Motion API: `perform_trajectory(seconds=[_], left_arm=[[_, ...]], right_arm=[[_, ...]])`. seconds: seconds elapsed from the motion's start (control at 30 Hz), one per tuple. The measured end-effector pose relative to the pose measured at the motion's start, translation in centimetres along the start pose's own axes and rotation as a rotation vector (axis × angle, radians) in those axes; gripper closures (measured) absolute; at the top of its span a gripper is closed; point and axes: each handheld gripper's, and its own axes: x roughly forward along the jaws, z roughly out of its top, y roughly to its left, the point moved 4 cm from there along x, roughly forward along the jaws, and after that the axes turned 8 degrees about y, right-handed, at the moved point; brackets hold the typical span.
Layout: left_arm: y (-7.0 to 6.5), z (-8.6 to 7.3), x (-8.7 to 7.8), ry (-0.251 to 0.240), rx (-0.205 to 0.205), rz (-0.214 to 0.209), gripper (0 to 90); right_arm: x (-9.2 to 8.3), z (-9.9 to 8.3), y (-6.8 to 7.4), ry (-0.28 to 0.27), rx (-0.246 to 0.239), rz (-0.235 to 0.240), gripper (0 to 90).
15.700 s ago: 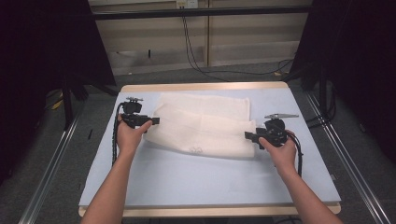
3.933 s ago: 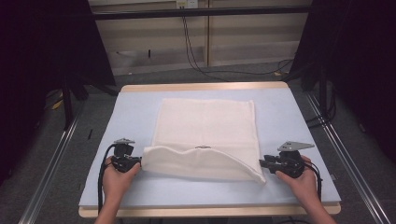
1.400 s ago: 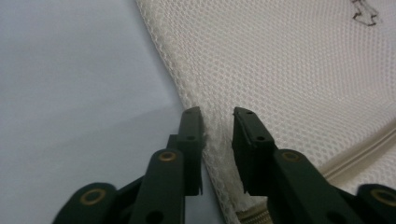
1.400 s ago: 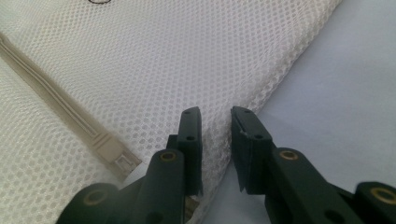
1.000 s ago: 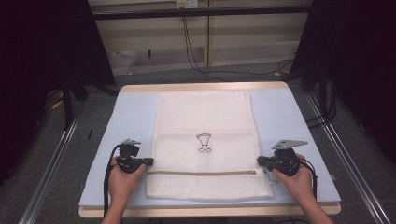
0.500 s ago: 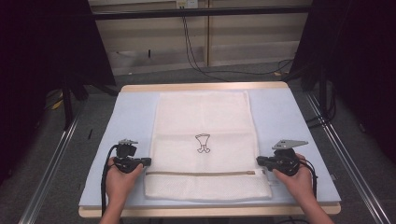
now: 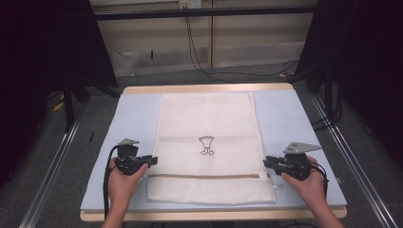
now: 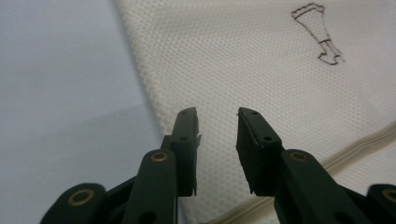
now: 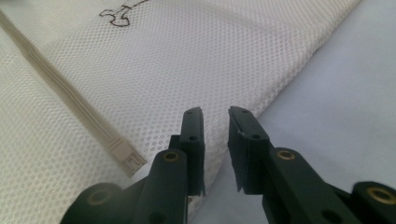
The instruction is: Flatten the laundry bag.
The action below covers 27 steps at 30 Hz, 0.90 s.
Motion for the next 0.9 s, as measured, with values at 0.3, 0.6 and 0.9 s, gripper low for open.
perform_trajectory(seconds=[0.3,0.6,0.9], left_arm=[[-2.6,0.9,0.9,-0.023,0.031,-0.072,60.1],[-5.1,1.5,1.8,-0.006,0.029,-0.138,56.0],[-7.5,2.4,2.4,0.003,0.055,-0.168,44.1]], right_arm=[[-0.4,-0.3,0.8,-0.054,-0.077,-0.002,77.0],[-1.1,-1.4,0.8,-0.036,-0.054,0.01,90.0],[-1.1,-1.2,1.4,-0.036,-0.054,0.012,90.0]])
